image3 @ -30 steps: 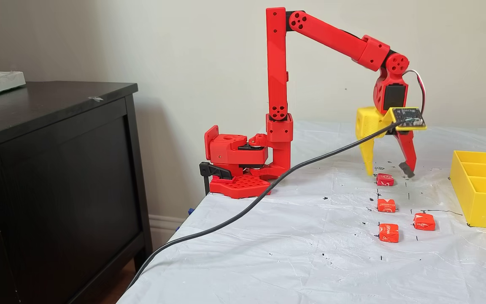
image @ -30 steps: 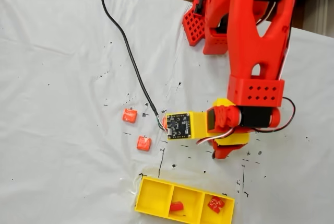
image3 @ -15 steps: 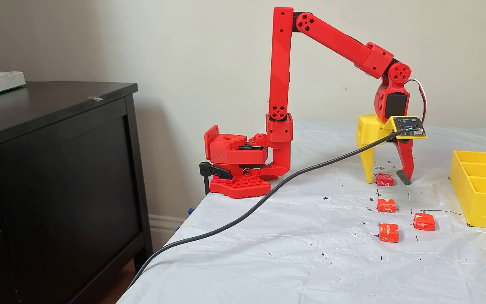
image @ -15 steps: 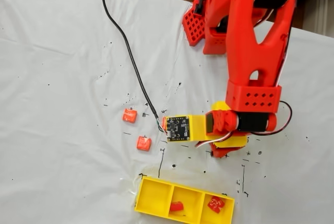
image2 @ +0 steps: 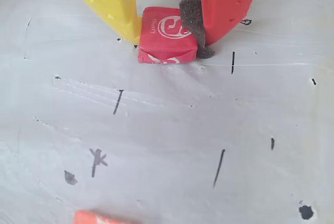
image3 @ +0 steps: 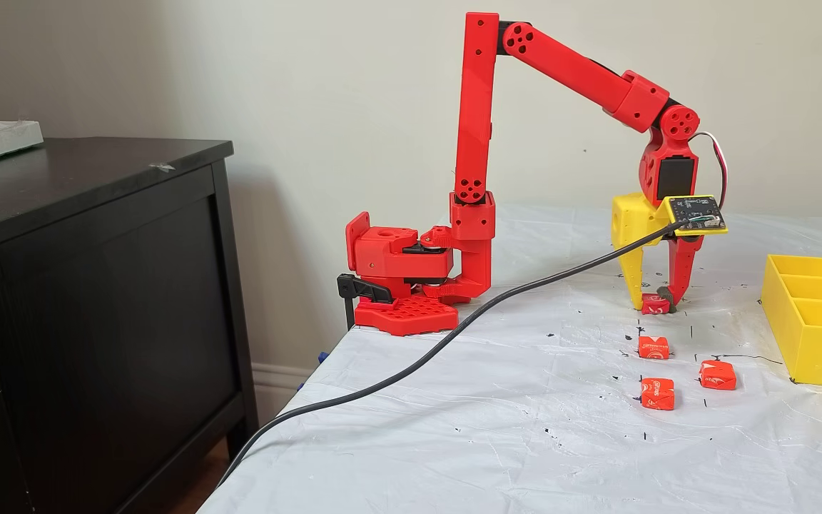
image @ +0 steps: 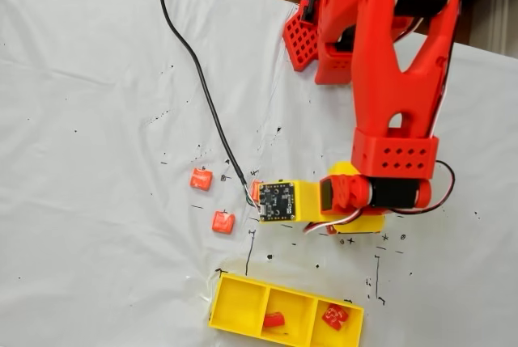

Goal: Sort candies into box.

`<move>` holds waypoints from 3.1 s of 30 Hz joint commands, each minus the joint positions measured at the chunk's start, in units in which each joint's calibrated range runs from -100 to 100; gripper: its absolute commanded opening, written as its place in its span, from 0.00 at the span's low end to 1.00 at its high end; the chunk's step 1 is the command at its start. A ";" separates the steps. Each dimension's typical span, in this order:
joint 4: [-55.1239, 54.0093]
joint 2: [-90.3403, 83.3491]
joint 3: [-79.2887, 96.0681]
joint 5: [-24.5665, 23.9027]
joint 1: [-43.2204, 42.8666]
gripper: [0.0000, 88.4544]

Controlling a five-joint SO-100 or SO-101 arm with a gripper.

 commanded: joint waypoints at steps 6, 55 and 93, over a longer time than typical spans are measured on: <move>10.47 -13.10 -18.08 3.27 5.85 0.00; 9.24 17.69 -62.50 3.17 19.44 0.00; 9.08 2.25 -43.93 5.08 18.08 0.00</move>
